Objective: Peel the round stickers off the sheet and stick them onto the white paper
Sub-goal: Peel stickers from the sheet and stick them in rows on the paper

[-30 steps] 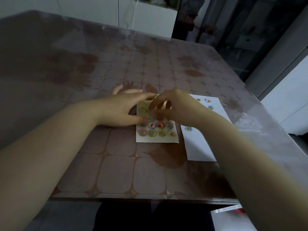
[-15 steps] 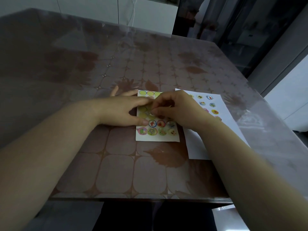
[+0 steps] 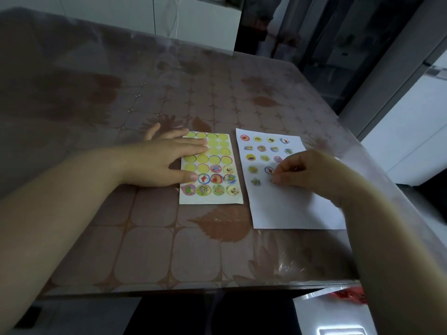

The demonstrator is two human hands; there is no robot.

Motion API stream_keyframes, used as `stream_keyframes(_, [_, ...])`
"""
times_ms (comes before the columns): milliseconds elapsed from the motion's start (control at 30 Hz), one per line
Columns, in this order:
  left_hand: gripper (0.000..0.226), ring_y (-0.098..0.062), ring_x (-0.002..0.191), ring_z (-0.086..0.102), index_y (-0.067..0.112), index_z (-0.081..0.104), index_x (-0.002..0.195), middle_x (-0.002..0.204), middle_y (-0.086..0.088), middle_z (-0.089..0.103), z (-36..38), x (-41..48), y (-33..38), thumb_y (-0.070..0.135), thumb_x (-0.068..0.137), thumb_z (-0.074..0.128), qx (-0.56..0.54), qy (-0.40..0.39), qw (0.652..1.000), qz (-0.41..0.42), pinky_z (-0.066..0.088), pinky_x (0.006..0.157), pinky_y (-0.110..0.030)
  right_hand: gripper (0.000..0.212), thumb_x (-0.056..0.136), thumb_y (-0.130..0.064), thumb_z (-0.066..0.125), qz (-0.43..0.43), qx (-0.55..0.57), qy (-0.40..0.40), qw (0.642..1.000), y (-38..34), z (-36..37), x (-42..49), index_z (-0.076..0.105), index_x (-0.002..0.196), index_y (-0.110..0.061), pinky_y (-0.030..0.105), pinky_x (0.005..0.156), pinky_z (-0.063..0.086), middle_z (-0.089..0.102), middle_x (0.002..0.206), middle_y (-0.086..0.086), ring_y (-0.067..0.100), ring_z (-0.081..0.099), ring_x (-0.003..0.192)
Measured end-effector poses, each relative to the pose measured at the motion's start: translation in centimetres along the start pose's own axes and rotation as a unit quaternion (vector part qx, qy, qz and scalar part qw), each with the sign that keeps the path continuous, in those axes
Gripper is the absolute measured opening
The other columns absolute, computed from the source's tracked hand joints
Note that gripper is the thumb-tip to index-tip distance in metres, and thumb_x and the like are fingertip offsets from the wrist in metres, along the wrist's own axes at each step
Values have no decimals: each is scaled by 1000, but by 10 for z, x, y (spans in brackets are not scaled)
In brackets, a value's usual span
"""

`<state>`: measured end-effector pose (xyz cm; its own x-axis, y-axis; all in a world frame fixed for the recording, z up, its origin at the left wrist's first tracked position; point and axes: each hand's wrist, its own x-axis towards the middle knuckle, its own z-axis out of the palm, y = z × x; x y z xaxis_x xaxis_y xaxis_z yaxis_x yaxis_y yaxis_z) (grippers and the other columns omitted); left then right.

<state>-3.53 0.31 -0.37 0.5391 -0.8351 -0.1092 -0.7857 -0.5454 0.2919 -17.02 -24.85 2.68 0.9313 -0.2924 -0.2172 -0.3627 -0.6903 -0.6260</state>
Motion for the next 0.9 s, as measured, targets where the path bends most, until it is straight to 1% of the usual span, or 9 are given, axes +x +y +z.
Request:
stream_keyframes(200, [85, 8, 133, -13, 38, 20, 140, 147, 28, 6, 0, 0, -3, 72, 63, 33, -6, 7, 1000, 7, -19, 106, -32, 5, 71, -24, 78, -12, -4, 6, 1000, 2, 2, 3, 73, 70, -24, 0, 50, 34, 60, 59, -23, -26, 46, 56])
stream_keyframes(267, [91, 9, 133, -13, 38, 20, 140, 147, 28, 7, 0, 0, -3, 77, 57, 26, -7, 14, 1000, 17, -19, 106, -30, 7, 70, -23, 78, -13, 2, 18, 1000, 2, 5, 4, 72, 70, -23, 9, 56, 36, 65, 67, -18, -17, 54, 67])
stream_keyframes(333, [93, 10, 133, -12, 39, 20, 140, 147, 28, 8, 0, 0, -3, 77, 55, 23, -8, 19, 1000, 20, -18, 105, -29, 7, 69, -23, 78, -12, 4, 30, 999, 2, 6, 4, 71, 72, -22, 17, 62, 38, 70, 86, -5, 3, 61, 87])
stream_keyframes(400, [92, 10, 133, -12, 39, 20, 139, 146, 30, 8, 0, 0, -4, 77, 55, 23, -9, 21, 1000, 22, -18, 106, -29, 8, 69, -22, 78, -16, -2, 28, 999, 1, 6, 5, 71, 73, -21, 22, 65, 39, 70, 96, 4, 15, 61, 99])
stream_keyframes(467, [92, 11, 132, -12, 40, 20, 139, 144, 31, 8, 0, 0, -3, 77, 55, 23, -10, 20, 999, 24, -18, 105, -28, 11, 69, -23, 79, -14, -5, 16, 1000, 1, 5, 7, 70, 76, -21, 24, 65, 39, 69, 95, 5, 20, 60, 90])
stream_keyframes(533, [92, 11, 131, -11, 40, 19, 138, 141, 32, 8, -1, 0, -3, 76, 54, 23, -15, 19, 999, 26, -18, 105, -28, 28, 63, -27, 82, 3, -2, 7, 1000, 2, 4, 12, 65, 85, -22, 29, 69, 43, 63, 86, 2, 19, 57, 81])
stream_keyframes(633, [91, 13, 129, -11, 42, 19, 138, 141, 31, 11, 0, -1, -2, 76, 54, 24, -21, 18, 999, 23, -17, 105, -26, 46, 54, -30, 86, 41, 18, 4, 999, 5, 2, 18, 55, 88, -24, 37, 85, 48, 62, 94, 0, 17, 61, 92])
stream_keyframes(733, [91, 14, 128, -10, 42, 20, 138, 146, 25, 15, 0, -1, -2, 76, 53, 25, -27, 25, 999, 21, -17, 105, -25, 40, 56, -28, 85, 33, 36, 6, 999, 7, 1, 18, 55, 83, -24, 32, 84, 44, 62, 98, -1, 19, 59, 95])
stream_keyframes(900, [81, 12, 130, -8, 41, 20, 138, 148, 22, 15, 0, -1, -1, 69, 64, 37, -29, 16, 999, 14, -16, 107, -27, 27, 68, -22, 80, 21, 19, 2, 1000, 7, 4, 19, 54, 75, -23, 27, 72, 40, 58, 84, -1, 17, 52, 80])
